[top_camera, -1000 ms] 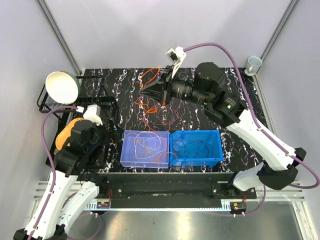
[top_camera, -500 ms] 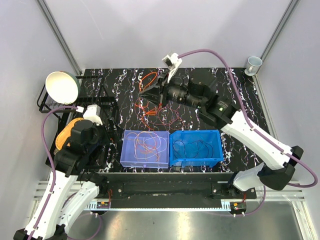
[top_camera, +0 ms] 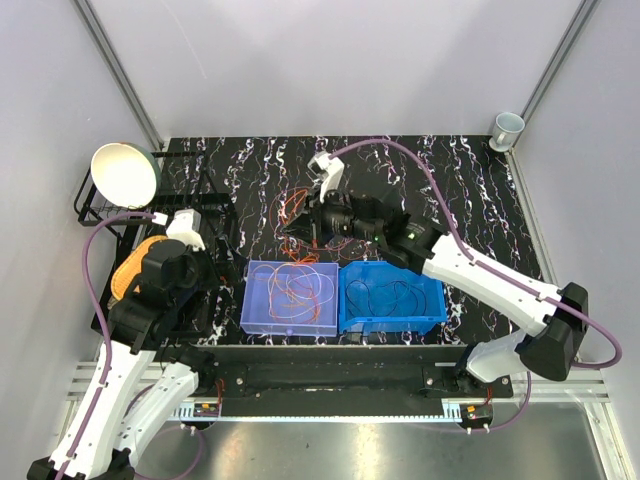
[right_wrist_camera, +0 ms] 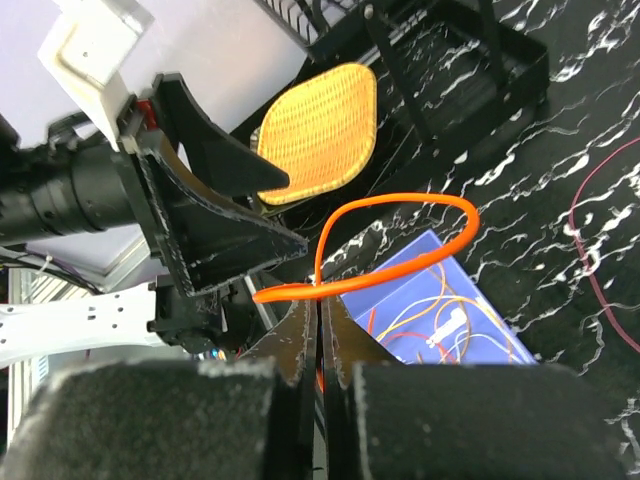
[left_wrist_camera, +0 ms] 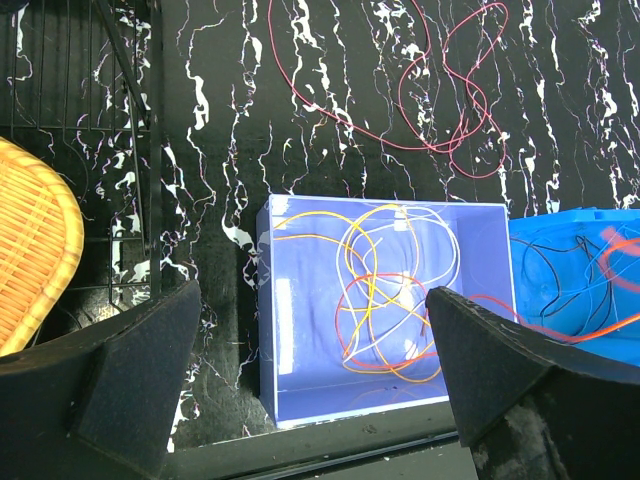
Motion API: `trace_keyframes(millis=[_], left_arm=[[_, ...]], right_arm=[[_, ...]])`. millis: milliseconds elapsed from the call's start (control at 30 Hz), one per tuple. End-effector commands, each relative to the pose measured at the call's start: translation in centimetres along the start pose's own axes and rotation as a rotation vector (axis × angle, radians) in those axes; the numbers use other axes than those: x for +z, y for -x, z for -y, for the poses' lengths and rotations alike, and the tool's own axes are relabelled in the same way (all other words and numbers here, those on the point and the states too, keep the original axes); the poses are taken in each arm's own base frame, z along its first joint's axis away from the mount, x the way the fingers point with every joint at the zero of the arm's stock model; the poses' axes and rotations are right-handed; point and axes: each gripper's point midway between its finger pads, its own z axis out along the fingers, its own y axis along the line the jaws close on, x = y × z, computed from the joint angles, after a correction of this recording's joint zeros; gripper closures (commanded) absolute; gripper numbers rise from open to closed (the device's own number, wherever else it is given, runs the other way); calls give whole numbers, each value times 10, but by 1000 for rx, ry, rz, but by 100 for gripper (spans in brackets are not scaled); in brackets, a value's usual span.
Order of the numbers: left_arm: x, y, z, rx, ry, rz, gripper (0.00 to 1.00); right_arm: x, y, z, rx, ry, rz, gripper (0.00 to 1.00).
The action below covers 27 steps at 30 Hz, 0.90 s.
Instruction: Untangle the cables
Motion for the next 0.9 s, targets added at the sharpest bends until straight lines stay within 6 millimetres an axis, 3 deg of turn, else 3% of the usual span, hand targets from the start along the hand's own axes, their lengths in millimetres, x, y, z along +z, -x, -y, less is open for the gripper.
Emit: trace_keyframes(millis=[0, 133, 367, 600, 867], left_arm=[[4, 12, 0, 2, 5, 52, 1], [4, 12, 0, 1, 6, 51, 1], [4, 12, 0, 2, 5, 52, 1], [4, 12, 0, 2, 5, 52, 1], [4, 13, 0, 1, 6, 52, 1]], right_arm=[[2, -3, -12, 29, 38, 41, 100], [11, -39, -2, 62, 17, -25, 100], [26, -77, 10, 83, -1, -111, 100], [47, -131, 20, 103, -37, -235, 100], [54, -170, 44, 96, -161, -354, 100]])
